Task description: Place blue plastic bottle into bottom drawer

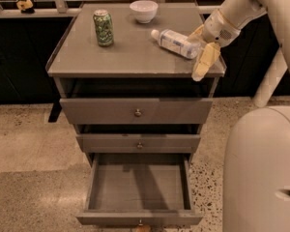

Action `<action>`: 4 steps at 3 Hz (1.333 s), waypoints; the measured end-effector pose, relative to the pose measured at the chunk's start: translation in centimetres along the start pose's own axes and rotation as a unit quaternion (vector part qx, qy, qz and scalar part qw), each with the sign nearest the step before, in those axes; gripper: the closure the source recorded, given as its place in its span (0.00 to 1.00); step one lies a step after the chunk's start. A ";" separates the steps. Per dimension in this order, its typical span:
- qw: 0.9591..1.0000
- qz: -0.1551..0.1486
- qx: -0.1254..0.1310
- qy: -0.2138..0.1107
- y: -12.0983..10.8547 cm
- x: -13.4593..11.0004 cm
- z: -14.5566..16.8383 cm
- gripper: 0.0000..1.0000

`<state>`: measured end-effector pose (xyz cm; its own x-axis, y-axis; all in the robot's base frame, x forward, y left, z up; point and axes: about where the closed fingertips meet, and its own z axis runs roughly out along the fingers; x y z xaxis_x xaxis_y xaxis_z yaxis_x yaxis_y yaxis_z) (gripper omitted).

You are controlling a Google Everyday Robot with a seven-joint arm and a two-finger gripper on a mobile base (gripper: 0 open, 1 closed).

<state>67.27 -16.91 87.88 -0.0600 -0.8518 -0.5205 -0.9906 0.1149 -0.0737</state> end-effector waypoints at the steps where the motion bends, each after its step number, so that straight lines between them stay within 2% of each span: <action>1: 0.999 -0.020 0.018 -0.023 -2.5 -0.8 0.2 0.00; 2: 0.999 -0.024 0.038 -0.031 -3.6 -1.4 -0.1 0.00; 3: 0.997 -0.020 0.050 -0.056 -5.8 -2.2 1.6 0.00; 4: 0.997 -0.020 0.050 -0.056 -5.8 -2.2 1.6 0.00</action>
Offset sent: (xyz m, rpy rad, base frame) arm 0.0231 0.0044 0.0040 0.0351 -0.0511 0.0178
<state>73.35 -14.91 88.05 -0.0013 -0.7953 -0.6062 -0.9745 0.1370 -0.1775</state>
